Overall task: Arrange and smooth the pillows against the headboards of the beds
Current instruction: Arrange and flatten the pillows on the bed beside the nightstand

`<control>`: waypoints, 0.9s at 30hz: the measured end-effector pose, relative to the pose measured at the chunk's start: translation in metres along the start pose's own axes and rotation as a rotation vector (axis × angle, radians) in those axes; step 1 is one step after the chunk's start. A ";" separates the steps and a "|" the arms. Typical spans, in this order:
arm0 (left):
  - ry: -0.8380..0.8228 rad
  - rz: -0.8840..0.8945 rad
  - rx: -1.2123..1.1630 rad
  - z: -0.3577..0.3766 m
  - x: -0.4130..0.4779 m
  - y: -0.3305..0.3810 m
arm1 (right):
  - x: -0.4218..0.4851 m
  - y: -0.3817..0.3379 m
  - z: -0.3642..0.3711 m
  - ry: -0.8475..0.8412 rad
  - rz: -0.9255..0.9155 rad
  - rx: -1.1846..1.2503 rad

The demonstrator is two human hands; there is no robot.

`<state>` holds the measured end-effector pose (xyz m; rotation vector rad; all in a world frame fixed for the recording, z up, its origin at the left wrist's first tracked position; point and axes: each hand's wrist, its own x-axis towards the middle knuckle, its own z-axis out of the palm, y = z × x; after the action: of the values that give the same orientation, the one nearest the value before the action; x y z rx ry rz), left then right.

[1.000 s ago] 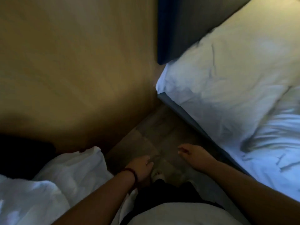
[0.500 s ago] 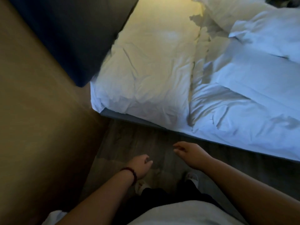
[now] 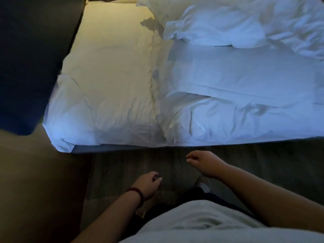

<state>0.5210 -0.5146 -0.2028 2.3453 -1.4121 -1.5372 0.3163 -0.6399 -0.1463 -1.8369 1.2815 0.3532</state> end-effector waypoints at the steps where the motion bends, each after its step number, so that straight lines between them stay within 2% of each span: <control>1: 0.007 -0.011 0.003 0.003 0.005 0.012 | 0.002 0.012 -0.011 -0.010 -0.008 -0.010; 7: 0.045 -0.054 -0.023 0.011 0.038 0.091 | 0.020 0.080 -0.084 0.000 -0.040 -0.013; 12: 0.095 -0.004 -0.024 -0.002 0.063 0.155 | 0.035 0.109 -0.129 0.041 -0.059 0.085; 21: 0.088 0.183 -0.063 -0.047 0.115 0.247 | 0.076 0.119 -0.174 0.148 -0.068 0.229; 24: 0.136 0.319 -0.051 -0.075 0.135 0.271 | 0.092 0.110 -0.196 0.222 -0.064 0.270; 27: 0.227 0.490 -0.014 -0.116 0.150 0.300 | 0.109 0.096 -0.233 0.378 -0.076 0.340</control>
<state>0.4222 -0.8457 -0.1195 1.8868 -1.7310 -1.1079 0.2277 -0.8982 -0.1215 -1.6981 1.4153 -0.2549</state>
